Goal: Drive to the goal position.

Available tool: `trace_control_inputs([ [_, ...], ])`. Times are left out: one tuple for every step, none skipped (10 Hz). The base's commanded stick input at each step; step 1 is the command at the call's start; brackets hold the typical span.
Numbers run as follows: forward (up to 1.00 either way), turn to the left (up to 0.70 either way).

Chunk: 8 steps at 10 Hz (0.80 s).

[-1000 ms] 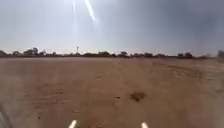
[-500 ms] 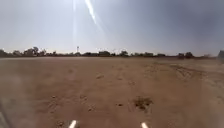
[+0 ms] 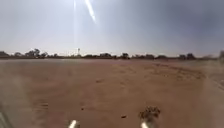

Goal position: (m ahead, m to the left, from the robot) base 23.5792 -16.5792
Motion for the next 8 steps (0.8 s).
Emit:
trace_control_inputs([
  [0.50, 0.00],
  [0.50, 0.00],
  [0.50, 0.00],
  [0.50, 0.00],
  [0.50, 0.00],
  [0.50, 0.00],
  [0.50, 0.00],
  [0.50, 0.00],
])
